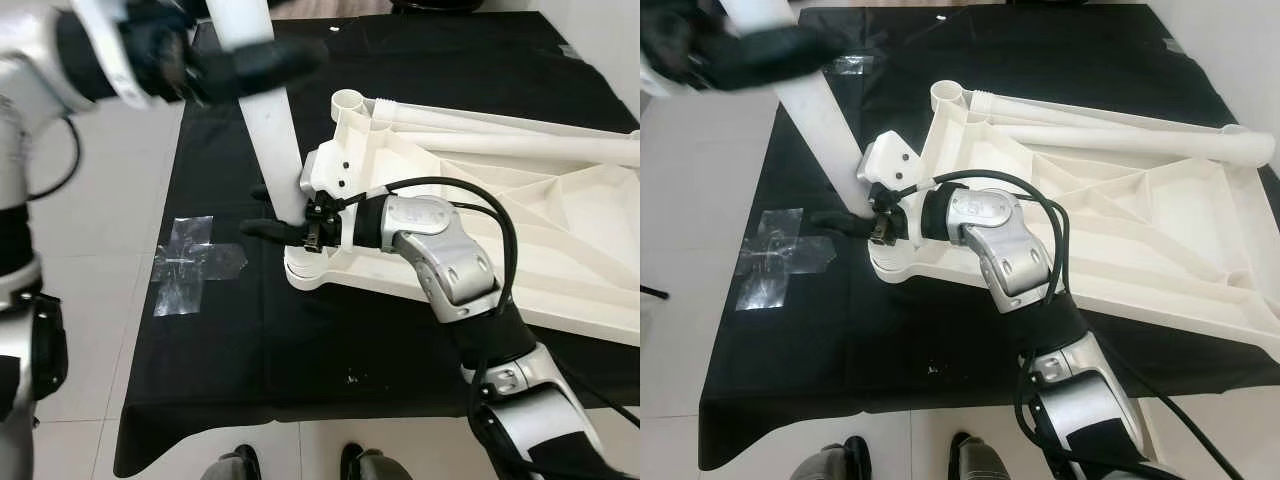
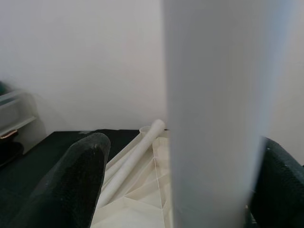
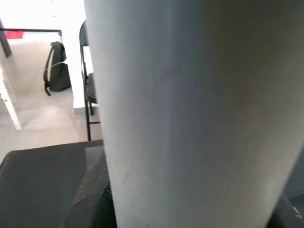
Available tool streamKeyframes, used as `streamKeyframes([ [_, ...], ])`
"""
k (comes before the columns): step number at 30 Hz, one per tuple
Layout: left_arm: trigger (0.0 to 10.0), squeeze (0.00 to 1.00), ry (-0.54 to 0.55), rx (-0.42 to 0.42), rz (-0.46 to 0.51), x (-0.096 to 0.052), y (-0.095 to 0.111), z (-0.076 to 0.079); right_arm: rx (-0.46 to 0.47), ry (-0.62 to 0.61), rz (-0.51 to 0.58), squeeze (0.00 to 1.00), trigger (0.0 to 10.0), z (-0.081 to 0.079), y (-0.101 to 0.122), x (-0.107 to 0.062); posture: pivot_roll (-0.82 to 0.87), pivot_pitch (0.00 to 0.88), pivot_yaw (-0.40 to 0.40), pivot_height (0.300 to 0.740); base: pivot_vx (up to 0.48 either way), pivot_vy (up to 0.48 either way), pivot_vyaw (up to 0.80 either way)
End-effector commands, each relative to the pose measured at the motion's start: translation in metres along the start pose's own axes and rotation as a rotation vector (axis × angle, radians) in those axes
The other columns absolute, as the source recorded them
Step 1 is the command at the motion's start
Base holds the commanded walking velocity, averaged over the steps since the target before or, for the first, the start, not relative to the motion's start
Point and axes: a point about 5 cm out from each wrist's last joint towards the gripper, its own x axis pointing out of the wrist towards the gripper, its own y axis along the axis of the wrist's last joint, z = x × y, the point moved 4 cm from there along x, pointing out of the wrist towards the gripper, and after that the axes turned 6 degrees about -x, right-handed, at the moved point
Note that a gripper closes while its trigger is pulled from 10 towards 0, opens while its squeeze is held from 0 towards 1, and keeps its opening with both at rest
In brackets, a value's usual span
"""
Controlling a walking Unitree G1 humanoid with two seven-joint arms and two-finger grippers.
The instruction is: Building children table
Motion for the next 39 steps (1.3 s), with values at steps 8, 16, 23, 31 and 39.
streamKeyframes([
  [8, 10.0, 0.00, -0.030, -0.044, -0.020, -0.013, 0.000, 0.015, 0.246, 0.010, 0.076, 0.00, 0.0, 0.000, -0.029, -0.009, 0.02, 0.297, -0.061, 0.740, 0.000, 0.000, 0.00],
  [16, 10.0, 0.00, -0.092, -0.135, -0.005, -0.038, 0.012, 0.034, 0.236, 0.073, 0.164, 0.00, 0.0, 0.002, -0.022, -0.018, 0.04, 0.311, -0.055, 0.740, 0.000, 0.000, 0.00],
  [23, 10.0, 0.00, 0.051, -0.200, -0.033, -0.078, 0.012, 0.037, 0.175, 0.147, 0.174, 0.00, 0.0, -0.006, -0.018, -0.020, 0.06, 0.318, -0.052, 0.740, 0.000, 0.000, 0.00],
  [31, 10.0, 0.00, 0.464, -0.423, -0.353, -0.138, -0.104, 0.058, 0.089, 0.219, 0.168, 0.00, 0.0, -0.012, -0.015, -0.020, 0.07, 0.323, -0.052, 0.740, 0.000, 0.000, 0.00],
  [39, 10.0, 0.00, 0.333, -0.642, -0.513, -0.111, -0.175, 0.145, 0.039, 0.321, 0.169, 0.00, 0.0, -0.018, -0.011, -0.022, 0.07, 0.333, -0.046, 0.740, 0.000, 0.000, 0.00],
])
